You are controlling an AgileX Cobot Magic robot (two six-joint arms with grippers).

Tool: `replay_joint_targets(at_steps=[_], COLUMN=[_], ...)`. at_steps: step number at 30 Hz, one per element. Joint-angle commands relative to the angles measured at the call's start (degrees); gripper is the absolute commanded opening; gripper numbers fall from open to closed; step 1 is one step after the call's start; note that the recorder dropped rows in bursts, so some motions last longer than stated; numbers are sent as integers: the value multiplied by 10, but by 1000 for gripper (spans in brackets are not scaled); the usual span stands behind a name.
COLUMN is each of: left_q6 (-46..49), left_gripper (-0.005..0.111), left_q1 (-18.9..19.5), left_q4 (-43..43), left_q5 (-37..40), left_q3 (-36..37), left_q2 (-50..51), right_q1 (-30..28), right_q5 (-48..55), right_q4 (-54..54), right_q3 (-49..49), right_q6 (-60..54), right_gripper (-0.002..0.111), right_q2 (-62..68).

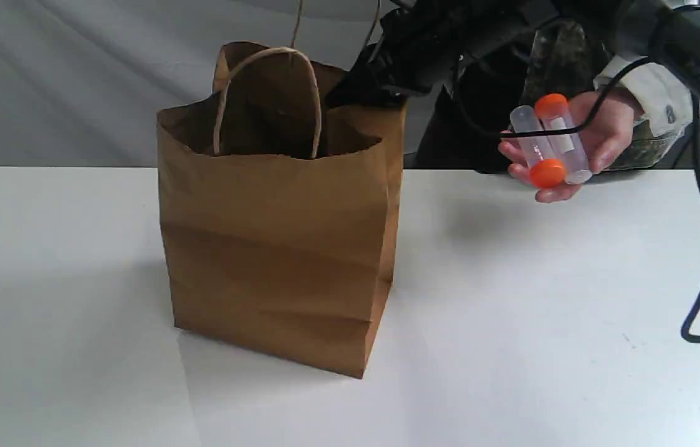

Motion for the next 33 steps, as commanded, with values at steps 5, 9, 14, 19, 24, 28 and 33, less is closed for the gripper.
replay_joint_targets(at_steps=[5,9,14,19,24,28,33], left_q6=[115,122,207,303,322,353,389], left_gripper=[34,65,68,68,69,72,72], left_q1=[2,2,-17,-118,-184,-190,-190], left_q4=[-21,-35,-37,-1,-1,-1,-1], left_q5=[-27,-66,-141,-40,43,54,92], left_q3=[-137,-147,-188,-264,-324,-338,-339], left_q2=[180,300,412,474,552,587,590], right_q1=[0,0,0,0,0,0,0], right_q5=[5,5,5,5,5,5,5], right_q4=[24,27,39,44,46,55,78], right_q3=[4,4,4,4,4,4,4], right_q6=[13,14,14,14,14,16,16], right_gripper=[0,0,0,0,0,0,0], right_q2=[-8,-8,-8,-8,-8,-8,-8])
